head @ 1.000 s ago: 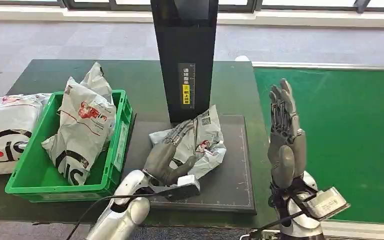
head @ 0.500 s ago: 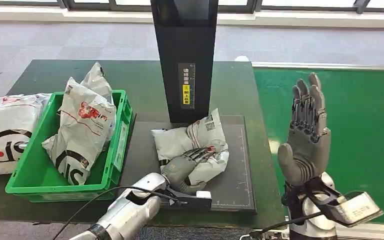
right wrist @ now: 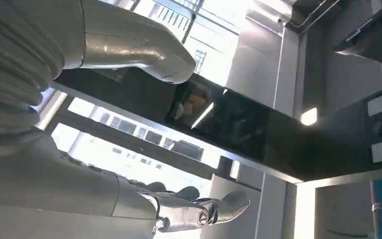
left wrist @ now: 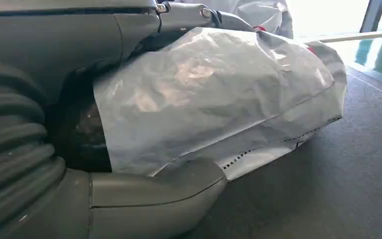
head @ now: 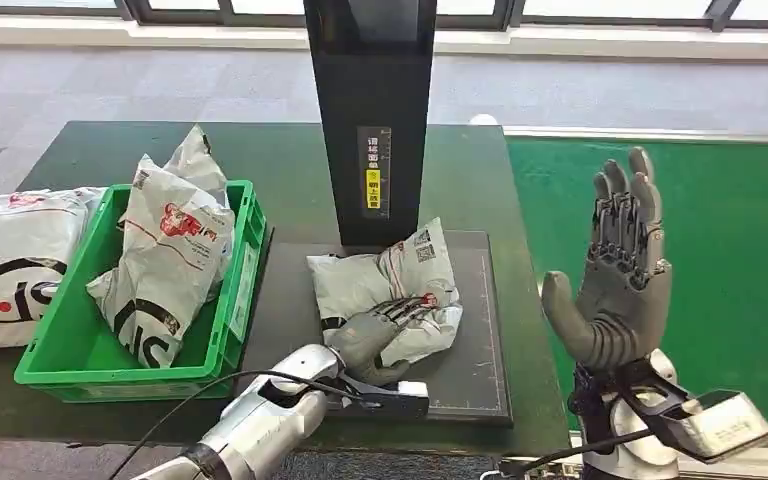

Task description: Moved the parcel from conveyor to table for the left to box.

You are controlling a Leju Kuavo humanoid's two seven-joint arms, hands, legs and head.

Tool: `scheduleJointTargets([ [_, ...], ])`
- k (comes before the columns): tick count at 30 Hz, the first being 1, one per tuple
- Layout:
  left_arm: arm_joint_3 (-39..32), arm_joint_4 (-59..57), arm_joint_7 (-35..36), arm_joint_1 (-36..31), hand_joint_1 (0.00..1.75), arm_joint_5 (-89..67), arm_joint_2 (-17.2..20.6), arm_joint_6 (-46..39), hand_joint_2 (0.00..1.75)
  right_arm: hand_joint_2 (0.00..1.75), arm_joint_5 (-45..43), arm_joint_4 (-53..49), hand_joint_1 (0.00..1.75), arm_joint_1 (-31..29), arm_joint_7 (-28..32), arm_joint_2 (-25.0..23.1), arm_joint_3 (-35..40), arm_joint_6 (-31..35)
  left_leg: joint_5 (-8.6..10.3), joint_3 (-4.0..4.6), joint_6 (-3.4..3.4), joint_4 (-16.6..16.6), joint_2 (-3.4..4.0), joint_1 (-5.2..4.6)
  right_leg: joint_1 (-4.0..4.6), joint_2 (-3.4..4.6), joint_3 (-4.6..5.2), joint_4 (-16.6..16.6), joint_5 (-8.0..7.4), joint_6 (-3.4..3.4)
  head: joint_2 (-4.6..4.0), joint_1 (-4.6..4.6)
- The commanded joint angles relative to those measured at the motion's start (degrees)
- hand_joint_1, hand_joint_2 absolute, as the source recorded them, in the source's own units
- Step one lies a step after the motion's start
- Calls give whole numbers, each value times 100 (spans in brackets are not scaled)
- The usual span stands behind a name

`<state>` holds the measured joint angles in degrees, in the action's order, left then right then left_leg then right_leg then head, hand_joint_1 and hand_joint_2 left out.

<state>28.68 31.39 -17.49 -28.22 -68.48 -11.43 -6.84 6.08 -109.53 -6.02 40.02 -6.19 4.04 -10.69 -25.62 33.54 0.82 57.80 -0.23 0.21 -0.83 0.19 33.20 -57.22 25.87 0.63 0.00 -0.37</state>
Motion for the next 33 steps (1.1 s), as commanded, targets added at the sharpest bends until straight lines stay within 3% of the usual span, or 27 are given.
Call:
scheduleJointTargets([
  [1, 274, -463, 46, -40, 0, -27, 130, 82, 175, 175, 0, 20, 0, -68, -2, -79, -274, 4, 4, -3, -1, -8, 5, 1, 2, 2, -3, 8, -5, -3, 0, 0],
  [28, 264, -355, 36, -25, 0, -48, 106, -77, 175, 175, 33, -40, 0, -12, -2, -76, -241, 44, 4, -11, -1, -7, 5, 2, 3, 1, -13, 9, -5, -3, 0, 2],
  [29, 222, -284, 54, -9, 175, -37, 94, -220, 175, 175, 41, -64, 0, 17, -2, -78, -236, 63, 2, -11, -1, -3, 2, 1, 1, 0, -12, 4, -3, -2, 0, 2],
  [33, 100, 144, 29, 59, 175, -72, 94, -909, 175, 175, 53, -188, 0, 131, -2, -74, -212, 128, 7, -5, -1, -8, 2, 1, 2, -3, -6, 9, -6, -4, 0, 2],
])
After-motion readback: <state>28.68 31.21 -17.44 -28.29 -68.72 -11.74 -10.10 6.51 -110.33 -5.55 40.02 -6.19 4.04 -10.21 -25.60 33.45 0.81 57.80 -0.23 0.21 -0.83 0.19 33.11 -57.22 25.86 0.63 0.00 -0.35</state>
